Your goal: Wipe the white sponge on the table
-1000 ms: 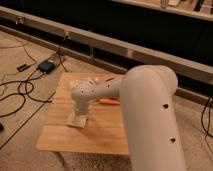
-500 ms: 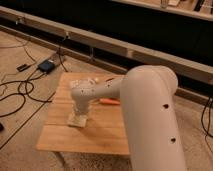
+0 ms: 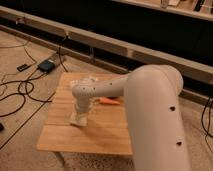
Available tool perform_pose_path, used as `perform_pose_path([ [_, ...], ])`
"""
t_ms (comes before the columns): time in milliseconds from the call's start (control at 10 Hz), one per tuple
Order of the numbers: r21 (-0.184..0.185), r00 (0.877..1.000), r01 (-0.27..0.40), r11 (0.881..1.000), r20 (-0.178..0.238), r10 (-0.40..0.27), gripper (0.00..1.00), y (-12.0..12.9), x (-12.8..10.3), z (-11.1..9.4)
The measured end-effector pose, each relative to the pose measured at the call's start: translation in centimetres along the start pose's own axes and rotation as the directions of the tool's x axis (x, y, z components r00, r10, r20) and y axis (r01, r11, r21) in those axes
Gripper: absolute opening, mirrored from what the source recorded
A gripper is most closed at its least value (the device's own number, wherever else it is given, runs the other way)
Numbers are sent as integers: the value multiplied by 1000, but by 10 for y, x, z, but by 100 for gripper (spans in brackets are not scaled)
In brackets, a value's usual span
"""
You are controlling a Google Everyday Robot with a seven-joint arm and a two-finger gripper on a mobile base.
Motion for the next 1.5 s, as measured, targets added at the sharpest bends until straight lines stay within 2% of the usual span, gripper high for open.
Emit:
perform_pose_path([
  [500, 8, 997, -65, 998, -41, 66, 6, -25, 15, 0],
  [800, 36, 986, -127, 991, -100, 130, 6, -46, 33, 2],
  [1100, 66, 968, -205, 976, -131, 213, 6, -72, 53, -2],
  [1200, 70, 964, -223, 972, -130, 231, 6, -78, 56, -5],
  [1400, 85, 947, -292, 953, -114, 301, 6, -105, 63, -15],
  [1500, 87, 942, -310, 947, -109, 318, 6, -112, 63, -17],
])
